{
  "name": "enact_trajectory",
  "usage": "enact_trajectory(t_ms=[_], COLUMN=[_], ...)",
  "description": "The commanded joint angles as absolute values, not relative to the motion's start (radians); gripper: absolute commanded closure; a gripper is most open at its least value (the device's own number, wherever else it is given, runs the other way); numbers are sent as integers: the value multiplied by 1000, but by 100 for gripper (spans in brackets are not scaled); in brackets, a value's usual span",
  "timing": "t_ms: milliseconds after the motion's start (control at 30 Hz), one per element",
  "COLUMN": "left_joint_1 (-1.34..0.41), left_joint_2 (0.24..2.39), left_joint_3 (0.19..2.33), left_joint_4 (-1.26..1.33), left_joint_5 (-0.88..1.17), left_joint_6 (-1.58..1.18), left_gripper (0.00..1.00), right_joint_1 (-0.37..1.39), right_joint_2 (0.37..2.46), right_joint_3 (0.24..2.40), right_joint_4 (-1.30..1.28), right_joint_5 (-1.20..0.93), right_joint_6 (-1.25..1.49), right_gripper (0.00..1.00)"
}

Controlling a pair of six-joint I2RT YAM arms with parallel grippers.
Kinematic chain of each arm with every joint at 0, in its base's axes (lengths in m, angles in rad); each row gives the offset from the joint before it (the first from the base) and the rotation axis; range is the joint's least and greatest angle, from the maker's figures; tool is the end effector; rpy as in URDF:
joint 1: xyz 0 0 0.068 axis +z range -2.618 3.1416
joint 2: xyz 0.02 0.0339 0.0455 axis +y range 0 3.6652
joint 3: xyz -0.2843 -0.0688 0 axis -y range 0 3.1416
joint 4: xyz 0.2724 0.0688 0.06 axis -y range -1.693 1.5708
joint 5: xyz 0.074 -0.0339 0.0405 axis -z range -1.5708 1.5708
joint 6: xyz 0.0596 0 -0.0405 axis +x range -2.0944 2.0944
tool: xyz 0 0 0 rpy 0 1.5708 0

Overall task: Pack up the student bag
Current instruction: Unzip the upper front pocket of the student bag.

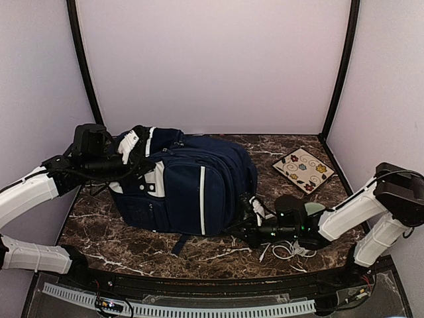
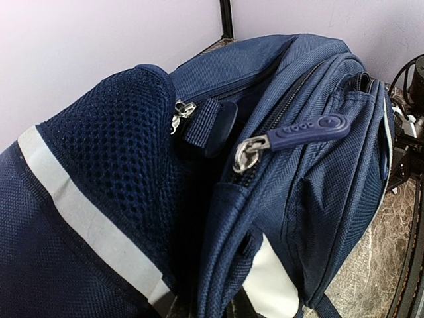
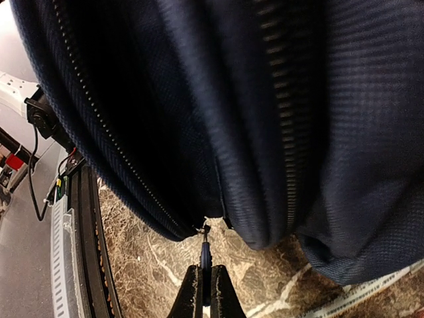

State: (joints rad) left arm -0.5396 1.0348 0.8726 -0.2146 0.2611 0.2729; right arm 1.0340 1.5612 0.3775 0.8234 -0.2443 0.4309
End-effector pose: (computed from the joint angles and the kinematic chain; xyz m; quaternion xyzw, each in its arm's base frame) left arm 0.2286 -0.1548 0.3247 0.3913 0.7243 -0.1808 0.5381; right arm 0.1405 0.2643 0.1217 -0.3086 0.7588 0.4521 0.3529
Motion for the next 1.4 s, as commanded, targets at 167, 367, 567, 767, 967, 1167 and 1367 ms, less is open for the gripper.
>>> enact_trajectory(t_ms=[167,367,567,767,967,1167,1367], left_joint_1=[-470,-439,-407,-383,-364,-407,-595], left_joint_2=[1045,1072,1106,1191,1305,1245,1256], left_joint_3=[902,908,911,966,1051,1069,1091], left_joint_4=[-109,-112,-115,-131,-161,-126,-199], left_joint_5=[201,190,196,155,139,162,147], left_joint_6=[130,106,77,53,7,-11,29], left_gripper=[100,100,100,97,34,5,14], right_joint_1=[1068,1086,1112,1175,1190,1176,1135], right_joint_2=[1641,1725,1678,1601,1576,1644,1684], right_joint_3=[417,442,512,585,618,691,726], right_joint_4=[674,746,653,604,658,614,625], right_joint_5=[-265,-285,-291,-272,-238,-148,-124], right_joint_6=[390,413,388,362,388,402,471], right_gripper=[100,100,100,100,100,100,100])
